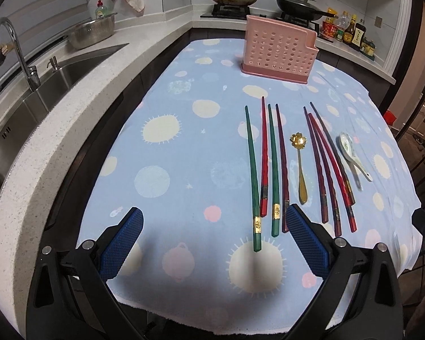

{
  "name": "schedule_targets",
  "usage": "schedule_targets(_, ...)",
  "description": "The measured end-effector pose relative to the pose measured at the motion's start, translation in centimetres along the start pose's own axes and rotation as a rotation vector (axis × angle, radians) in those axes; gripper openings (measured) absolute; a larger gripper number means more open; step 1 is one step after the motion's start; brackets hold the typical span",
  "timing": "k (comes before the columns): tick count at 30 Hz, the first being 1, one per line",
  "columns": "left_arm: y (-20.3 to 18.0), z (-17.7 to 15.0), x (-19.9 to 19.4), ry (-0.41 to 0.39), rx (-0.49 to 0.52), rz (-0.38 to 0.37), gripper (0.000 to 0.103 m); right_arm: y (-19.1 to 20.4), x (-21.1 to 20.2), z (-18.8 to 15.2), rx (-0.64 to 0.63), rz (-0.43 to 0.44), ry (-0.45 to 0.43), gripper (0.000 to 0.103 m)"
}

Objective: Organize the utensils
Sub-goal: 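Move the left tool to the green chopstick while the right tool approaches the white ceramic spoon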

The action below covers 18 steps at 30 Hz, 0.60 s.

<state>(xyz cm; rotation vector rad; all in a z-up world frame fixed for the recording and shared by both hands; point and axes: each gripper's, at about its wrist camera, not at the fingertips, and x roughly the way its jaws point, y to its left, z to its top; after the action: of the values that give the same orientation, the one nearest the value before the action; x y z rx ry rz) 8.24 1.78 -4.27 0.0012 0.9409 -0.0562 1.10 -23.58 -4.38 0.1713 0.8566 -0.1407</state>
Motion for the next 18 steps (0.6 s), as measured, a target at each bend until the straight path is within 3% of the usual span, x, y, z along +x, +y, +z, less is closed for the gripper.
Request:
schedule_targets(9, -0.9, 0.9, 5.2, 0.080, 0.043, -0.026, 0.090, 0.2, 3.4, 0.9, 0.013, -0.005, 0.066, 0.096)
schedule_targets(16, -2.0, -0.9, 5.9, 0.124, 0.105, -0.044, 0.084, 0.7, 4.5, 1.2, 0.012, -0.004, 0.087, 0.096)
schedule_targets(18, -2.1, -1.4, 5.7, 0.130, 0.123, -0.050, 0.079, 0.9, 4.6, 1.2, 0.009, -0.002, 0.091, 0.096)
